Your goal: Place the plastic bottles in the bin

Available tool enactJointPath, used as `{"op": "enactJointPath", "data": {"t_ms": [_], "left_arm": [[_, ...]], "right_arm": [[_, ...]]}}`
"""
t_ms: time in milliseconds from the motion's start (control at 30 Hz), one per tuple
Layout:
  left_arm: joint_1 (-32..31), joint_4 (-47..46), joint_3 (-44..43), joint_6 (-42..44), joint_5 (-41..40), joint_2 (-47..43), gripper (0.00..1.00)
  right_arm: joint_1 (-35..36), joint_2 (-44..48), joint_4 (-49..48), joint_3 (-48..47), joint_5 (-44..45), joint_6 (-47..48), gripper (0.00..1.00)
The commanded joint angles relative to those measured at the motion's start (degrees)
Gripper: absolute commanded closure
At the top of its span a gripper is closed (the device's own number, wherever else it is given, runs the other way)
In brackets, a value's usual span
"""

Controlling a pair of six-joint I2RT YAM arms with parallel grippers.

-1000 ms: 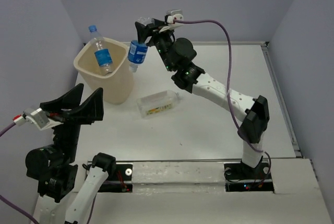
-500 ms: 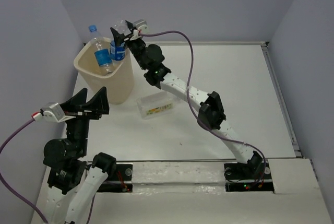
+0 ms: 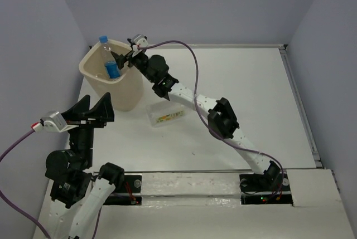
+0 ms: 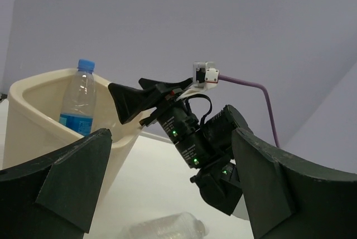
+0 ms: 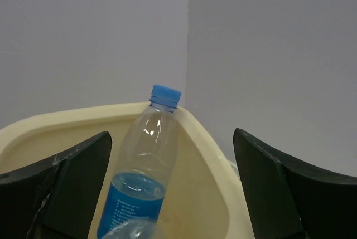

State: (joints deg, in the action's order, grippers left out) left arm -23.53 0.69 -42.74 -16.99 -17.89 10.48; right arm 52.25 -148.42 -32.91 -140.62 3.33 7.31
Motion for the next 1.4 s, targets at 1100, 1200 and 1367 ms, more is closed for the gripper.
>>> {"op": "enactJointPath", "data": {"t_ms": [1100, 1200, 1367], "left_arm": [[-19.4, 9.2, -19.7, 23.8, 12.2, 66.1, 0.01], [-18.7, 11.8, -22.6, 24.6, 9.6, 72.0, 0.01], [-18.6, 14.3, -24.0, 26.1, 11.4, 79.6, 0.01]], "right_arm": [[-11.9, 114.1, 31.0, 113.2, 18.5, -35.9, 0.02], [-12.4, 117.5, 33.3, 113.7, 18.2, -36.2, 0.02], [-12.4, 120.7, 36.2, 113.9, 17.3, -36.1, 0.02]]}}
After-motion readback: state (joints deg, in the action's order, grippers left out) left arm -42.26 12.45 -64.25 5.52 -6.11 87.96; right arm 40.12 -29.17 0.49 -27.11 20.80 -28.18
